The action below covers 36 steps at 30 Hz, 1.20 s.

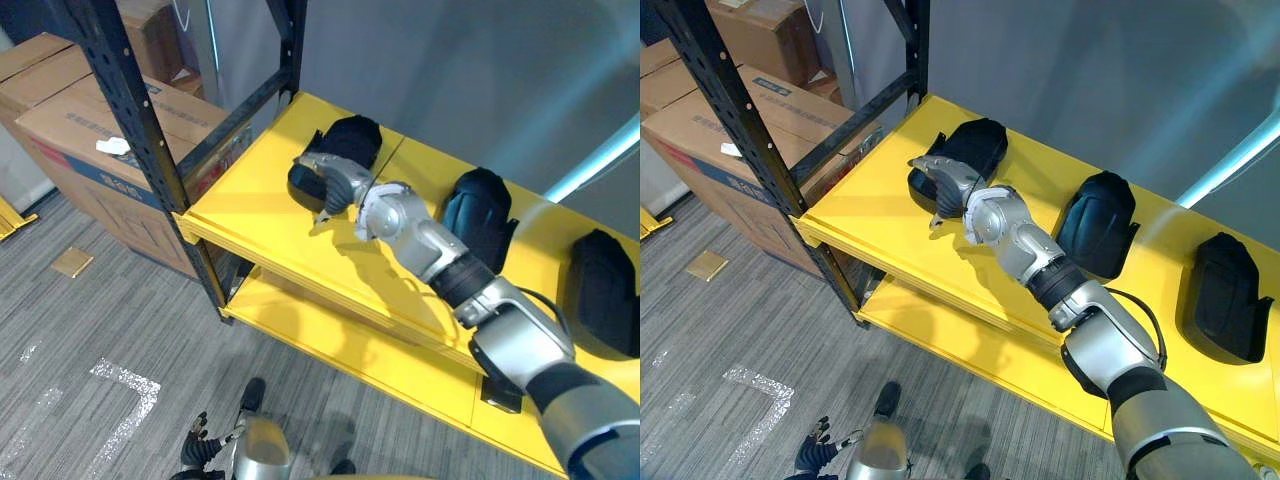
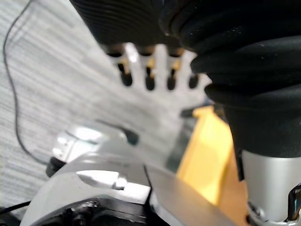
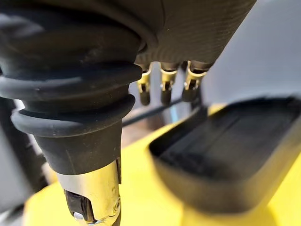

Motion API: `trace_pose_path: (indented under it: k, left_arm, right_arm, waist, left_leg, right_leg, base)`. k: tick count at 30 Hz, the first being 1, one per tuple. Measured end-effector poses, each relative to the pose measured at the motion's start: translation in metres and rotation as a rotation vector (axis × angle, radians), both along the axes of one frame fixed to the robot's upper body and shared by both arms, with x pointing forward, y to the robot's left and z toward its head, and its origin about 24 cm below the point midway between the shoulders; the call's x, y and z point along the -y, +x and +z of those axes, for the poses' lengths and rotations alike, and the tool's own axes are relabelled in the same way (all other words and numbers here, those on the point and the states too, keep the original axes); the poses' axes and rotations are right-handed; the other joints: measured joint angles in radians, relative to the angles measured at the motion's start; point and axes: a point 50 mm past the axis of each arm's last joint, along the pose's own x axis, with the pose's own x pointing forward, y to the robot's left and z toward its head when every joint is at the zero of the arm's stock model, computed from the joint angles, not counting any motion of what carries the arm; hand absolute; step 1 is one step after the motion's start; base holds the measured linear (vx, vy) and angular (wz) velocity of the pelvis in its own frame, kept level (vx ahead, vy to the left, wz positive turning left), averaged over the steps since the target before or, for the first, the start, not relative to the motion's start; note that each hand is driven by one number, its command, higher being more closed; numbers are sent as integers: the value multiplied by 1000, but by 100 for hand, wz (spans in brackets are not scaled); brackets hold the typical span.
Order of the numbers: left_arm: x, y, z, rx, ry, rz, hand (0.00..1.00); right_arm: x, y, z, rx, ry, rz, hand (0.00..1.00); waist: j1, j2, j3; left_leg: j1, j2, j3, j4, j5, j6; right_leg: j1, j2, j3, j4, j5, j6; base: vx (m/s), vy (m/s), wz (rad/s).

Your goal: Walk over and take plastic housings, then place them on the shelf

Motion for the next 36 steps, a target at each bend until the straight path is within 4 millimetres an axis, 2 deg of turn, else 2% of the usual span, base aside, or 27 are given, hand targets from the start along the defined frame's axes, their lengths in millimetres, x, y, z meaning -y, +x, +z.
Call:
trace_pose_path:
  k: [3,4,5,7,8,11,12,13,15,17,19,20,22,23,24,25,27,29,30,32,33,35,36]
  left_arm:
    - [-2,-3,-1,-8,-6,11,0]
    - [-4,-9,-4,-33,-11,32,0]
    - [-3,-12,-6,-47,-15,44,0]
    - [-2,-18,-9,-69,-28,70,0]
    - [-3,-20,-10,-74,-28,80,0]
    - [-3,-27,-13,-103,-37,112,0]
    - [-3,-29,-14,-113,-39,117,0]
    - [-4,-33,-15,-125,-43,136,0]
    - [-2,-43,-19,-164,-59,151,0]
    - [0,-52,-21,-183,-82,158,0]
    - [3,-58,-22,-196,-104,152,0]
    - [3,-58,-22,-197,-105,150,0]
    - [4,-55,-22,-189,-115,137,0]
    - [4,-54,-22,-183,-120,134,0]
    - [4,-53,-22,-182,-125,132,0]
    - [5,-54,-22,-188,-134,129,0]
    - [7,-55,-23,-191,-149,148,0]
    - [8,-55,-23,-196,-158,159,0]
    - [8,-55,-24,-198,-159,158,0]
    - [11,-55,-25,-214,-163,143,0]
    - [12,-55,-25,-220,-167,143,0]
    - [14,-52,-26,-228,-181,149,0]
    - [14,-51,-26,-228,-185,149,0]
  right_arm:
    - [28,-3,23,139,137,-71,0]
    - [42,-11,27,199,214,-78,0]
    - [50,-16,26,221,237,-80,0]
    - [77,-35,20,276,299,-87,0]
    - [85,-42,19,284,321,-87,0]
    - [128,-81,1,318,379,-143,0]
    - [137,-88,-4,319,384,-166,0]
    - [157,-104,-13,324,402,-230,0]
    - [198,-131,-34,320,400,-388,0]
    - [232,-157,-46,335,395,-529,0]
    - [260,-187,-56,389,409,-654,0]
    - [267,-195,-60,398,423,-690,0]
    - [283,-221,-88,359,460,-823,0]
    - [284,-226,-98,333,481,-850,0]
    - [283,-237,-117,284,527,-899,0]
    - [281,-248,-137,233,589,-953,0]
    - [277,-261,-163,160,662,-1021,0]
    - [267,-278,-206,11,784,-1127,0]
    - [263,-281,-217,-34,803,-1146,0]
    - [238,-287,-258,-234,857,-1176,0]
    - [232,-288,-268,-287,865,-1178,0]
    - [210,-290,-302,-490,912,-1177,0]
    - [207,-291,-309,-529,921,-1186,0]
  waist:
    - [-19,-4,-3]
    - [-35,-11,-23]
    - [-44,-16,-39]
    - [-89,-21,-64]
    - [-103,-21,-70]
    - [-177,-7,-106]
    - [-189,-1,-115]
    - [-218,7,-121]
    - [-256,27,-141]
    - [-297,42,-160]
    - [-345,58,-168]
    - [-358,61,-170]
    - [-386,69,-179]
    - [-394,68,-180]
    - [-403,70,-181]
    - [-404,73,-184]
    - [-405,80,-188]
    - [-409,88,-190]
    - [-410,90,-190]
    - [-409,97,-188]
    - [-406,100,-189]
    - [-392,107,-185]
    - [-389,109,-182]
  left_leg:
    - [16,2,33,0,-6,-2]
    - [25,2,62,0,-10,-6]
    - [27,1,75,0,-11,-7]
    - [52,-2,124,1,-12,-8]
    - [59,-2,139,1,-12,-8]
    - [95,22,222,-1,-21,-16]
    - [100,29,237,-1,-25,-21]
    - [118,41,263,-1,-30,-24]
    - [143,57,310,-1,-42,-32]
    - [150,65,344,-1,-46,-37]
    - [157,67,377,-1,-61,-41]
    - [162,66,381,-1,-66,-41]
    - [176,64,408,-1,-76,-42]
    - [175,62,410,-1,-77,-42]
    - [174,60,420,-1,-80,-42]
    - [174,57,438,-1,-84,-40]
    - [178,51,456,-1,-88,-38]
    - [195,42,464,-1,-93,-37]
    - [198,39,465,-1,-95,-37]
    - [210,32,469,-1,-100,-37]
    - [211,30,469,-1,-101,-36]
    - [211,25,462,-1,-103,-34]
    - [212,23,460,-1,-104,-33]
  right_leg:
    - [-4,-1,31,-6,10,1]
    - [-11,-4,56,-7,16,2]
    - [-18,-7,70,-6,18,4]
    - [-17,-17,105,-7,23,7]
    - [-17,-18,117,-7,25,7]
    - [-31,-3,192,-18,43,-2]
    - [-36,2,208,-19,46,-4]
    - [-36,7,236,-23,50,-8]
    - [-44,20,281,-38,50,-8]
    - [-63,26,315,-38,50,-10]
    - [-69,27,339,-36,52,-7]
    - [-70,27,347,-35,51,-7]
    - [-73,25,365,-35,52,-6]
    - [-76,23,371,-34,52,-6]
    - [-87,21,380,-28,52,-5]
    - [-100,20,391,-21,53,-5]
    - [-106,17,406,-18,54,-3]
    - [-98,5,413,-10,61,2]
    - [-96,1,413,-8,61,2]
    - [-83,-2,414,-6,61,3]
    - [-82,-4,413,-6,60,4]
    - [-79,-10,404,-7,53,8]
    - [-76,-12,402,-7,50,9]
  base:
    - [21,7,-33]
    - [54,11,-46]
    - [67,14,-53]
    - [67,20,-46]
    - [42,14,-58]
    - [-5,-14,-67]
    - [-16,-16,-71]
    - [-24,-12,-67]
    - [-44,-20,-74]
    - [-13,-10,-58]
    - [-4,9,-41]
    - [7,18,-31]
    - [15,19,-28]
    - [20,26,-19]
    - [33,27,-24]
    - [44,31,-28]
    - [63,28,-24]
    - [97,55,-15]
    - [81,46,-4]
    - [69,31,-1]
    - [0,0,0]
    - [14,14,10]
    - [13,13,13]
